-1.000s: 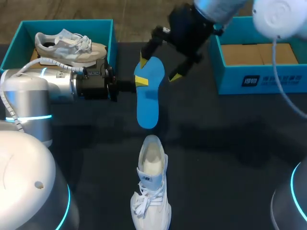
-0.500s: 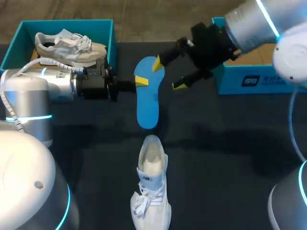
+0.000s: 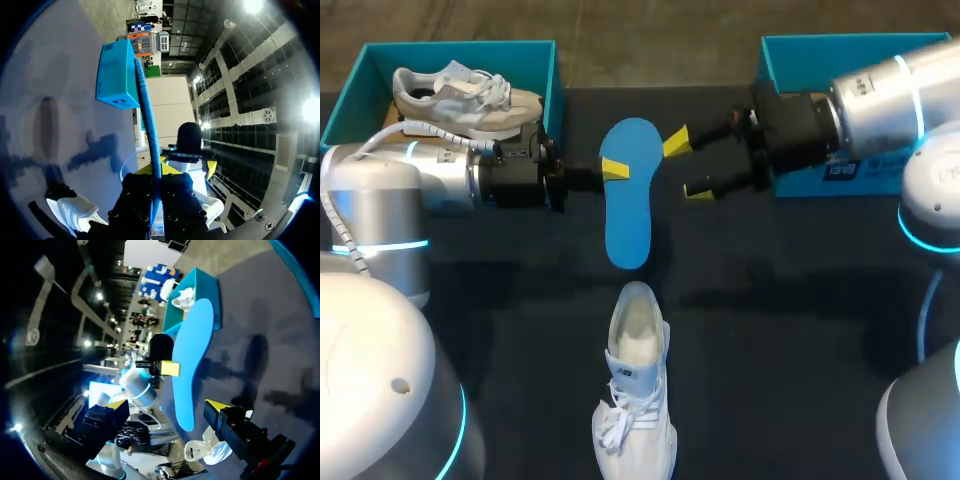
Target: Take the shoe out of the shoebox, open the shoe tongue, remove and reinsert the insole, then place the shoe into the shoebox
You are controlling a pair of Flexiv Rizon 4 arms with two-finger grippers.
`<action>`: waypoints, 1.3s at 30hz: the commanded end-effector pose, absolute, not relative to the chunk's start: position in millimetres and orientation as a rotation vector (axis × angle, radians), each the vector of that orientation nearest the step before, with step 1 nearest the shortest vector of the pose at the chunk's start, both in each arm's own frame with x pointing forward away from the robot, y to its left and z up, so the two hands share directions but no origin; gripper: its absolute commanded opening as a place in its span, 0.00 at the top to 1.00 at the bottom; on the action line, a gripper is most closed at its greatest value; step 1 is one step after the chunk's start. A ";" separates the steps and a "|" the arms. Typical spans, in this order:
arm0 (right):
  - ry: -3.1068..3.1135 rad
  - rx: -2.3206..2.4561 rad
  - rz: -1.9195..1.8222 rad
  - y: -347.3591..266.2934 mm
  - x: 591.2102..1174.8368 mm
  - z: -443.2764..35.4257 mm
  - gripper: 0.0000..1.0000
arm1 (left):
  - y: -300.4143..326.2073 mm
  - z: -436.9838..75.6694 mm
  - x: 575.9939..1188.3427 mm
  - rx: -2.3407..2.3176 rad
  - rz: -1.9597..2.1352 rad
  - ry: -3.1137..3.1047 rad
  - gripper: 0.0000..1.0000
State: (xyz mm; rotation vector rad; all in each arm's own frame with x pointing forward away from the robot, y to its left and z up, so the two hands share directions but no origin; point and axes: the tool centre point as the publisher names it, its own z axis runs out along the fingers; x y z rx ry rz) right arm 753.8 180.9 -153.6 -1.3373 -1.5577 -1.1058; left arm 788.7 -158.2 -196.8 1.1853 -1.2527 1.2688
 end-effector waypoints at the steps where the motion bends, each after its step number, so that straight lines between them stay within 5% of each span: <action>1: -1.437 -1.240 -1.164 181.6 756.9 -160.0 0.00 | -157.8 -196.9 788.1 1.187 1.267 -1.255 1.00; 12: -1.419 -1.285 -1.135 181.2 757.1 -159.8 0.00 | -158.1 -196.8 788.8 1.184 1.299 -1.275 1.00; 23: -1.419 -1.285 -1.135 181.2 757.1 -159.8 0.00 | -131.8 -186.5 759.5 0.578 1.780 -1.646 1.00; 39: -1.419 -1.285 -1.135 181.2 757.1 -159.8 0.00 | -122.9 -186.7 786.5 0.227 1.868 -1.915 1.00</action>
